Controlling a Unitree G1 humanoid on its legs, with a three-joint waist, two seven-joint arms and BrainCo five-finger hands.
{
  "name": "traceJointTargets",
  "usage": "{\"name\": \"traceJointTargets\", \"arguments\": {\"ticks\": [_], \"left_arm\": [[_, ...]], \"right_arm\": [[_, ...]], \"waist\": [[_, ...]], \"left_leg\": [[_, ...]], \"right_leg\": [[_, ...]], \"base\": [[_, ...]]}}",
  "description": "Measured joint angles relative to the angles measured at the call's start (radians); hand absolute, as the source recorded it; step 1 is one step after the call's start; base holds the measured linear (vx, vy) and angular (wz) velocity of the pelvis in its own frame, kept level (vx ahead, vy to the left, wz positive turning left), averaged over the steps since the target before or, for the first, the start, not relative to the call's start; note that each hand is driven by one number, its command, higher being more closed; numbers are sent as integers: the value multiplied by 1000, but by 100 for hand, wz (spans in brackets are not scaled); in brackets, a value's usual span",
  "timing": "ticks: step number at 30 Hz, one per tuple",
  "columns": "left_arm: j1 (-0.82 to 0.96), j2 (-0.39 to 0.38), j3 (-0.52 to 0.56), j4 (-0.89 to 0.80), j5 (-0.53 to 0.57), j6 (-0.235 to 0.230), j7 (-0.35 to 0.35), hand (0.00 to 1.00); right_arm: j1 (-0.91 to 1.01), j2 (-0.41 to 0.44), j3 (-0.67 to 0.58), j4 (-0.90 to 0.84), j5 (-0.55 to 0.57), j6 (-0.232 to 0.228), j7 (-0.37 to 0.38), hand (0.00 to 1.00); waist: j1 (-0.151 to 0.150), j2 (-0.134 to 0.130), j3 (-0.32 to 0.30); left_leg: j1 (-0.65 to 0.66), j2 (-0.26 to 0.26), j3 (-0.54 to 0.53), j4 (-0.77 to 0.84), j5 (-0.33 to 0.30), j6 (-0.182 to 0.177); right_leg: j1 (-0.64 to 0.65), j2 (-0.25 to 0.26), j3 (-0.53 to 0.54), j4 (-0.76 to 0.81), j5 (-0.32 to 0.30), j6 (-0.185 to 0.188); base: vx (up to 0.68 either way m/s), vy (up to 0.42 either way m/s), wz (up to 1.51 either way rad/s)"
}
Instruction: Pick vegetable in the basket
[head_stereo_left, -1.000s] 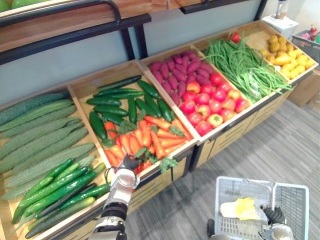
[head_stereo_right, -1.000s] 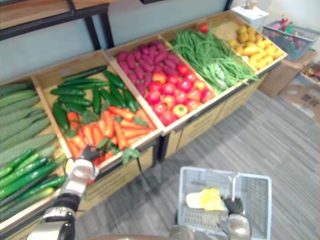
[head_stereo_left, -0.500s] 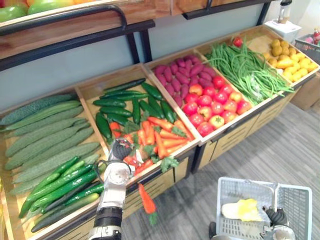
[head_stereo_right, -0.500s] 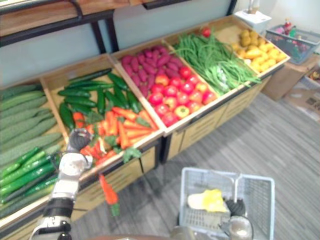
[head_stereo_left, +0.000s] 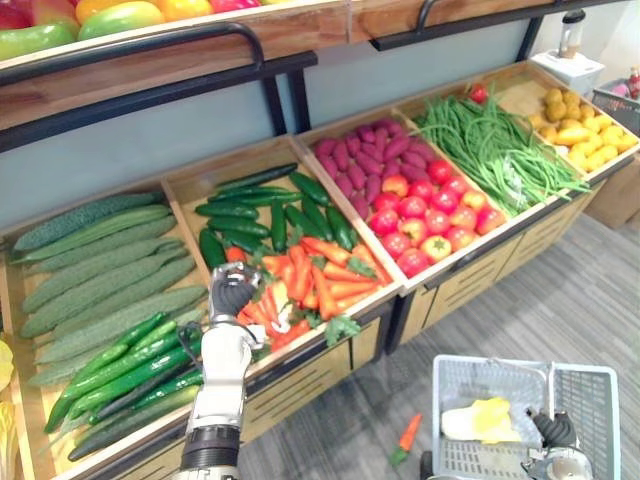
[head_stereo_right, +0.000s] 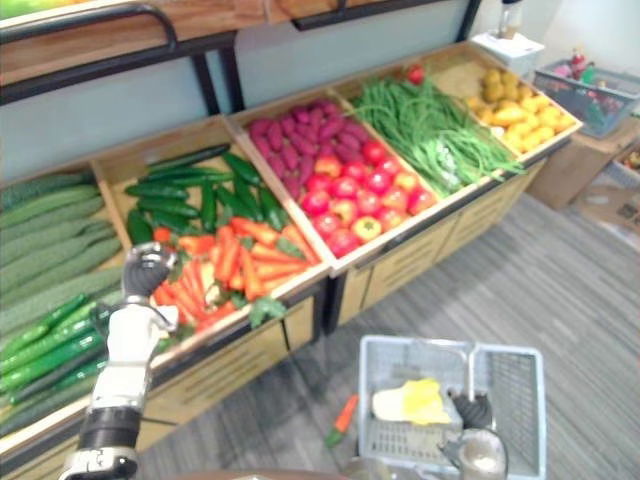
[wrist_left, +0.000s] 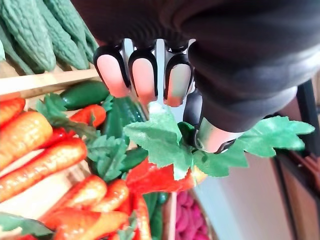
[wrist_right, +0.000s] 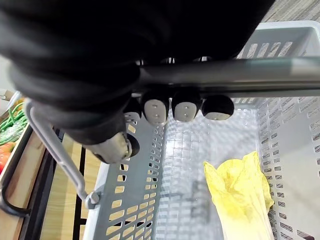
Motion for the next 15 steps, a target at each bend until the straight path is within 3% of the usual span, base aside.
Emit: {"name": "traceJointTargets", "arguments": {"ticks": [2,9,15], "left_arm": [[15,0,-8,-19,-112,-32,-6,100],[49,0,-30,-71,-207,-98,0,100],[94,-18,-27,-144,-428,-162,-6,100]], "right_arm": [[1,0,0,0,0,-1,-2,100],[1,-1,2,0,0,-16,-25,100],[6,-4,1,3,0,-17,-42,100]], "waist": [[2,-1,-2],[0,-1,-5],[5,-3,-16]], "left_leg": [[0,0,0,0,0,0],[1,0,0,0,0,0],[-2,-4,-8,-4,2,3]], "right_leg": [[1,0,0,-1,0,0],[2,0,0,-3,1,1],[5,-4,-3,-4,2,2]], "base": [[0,0,0],[0,0,0],[0,0,3]]}}
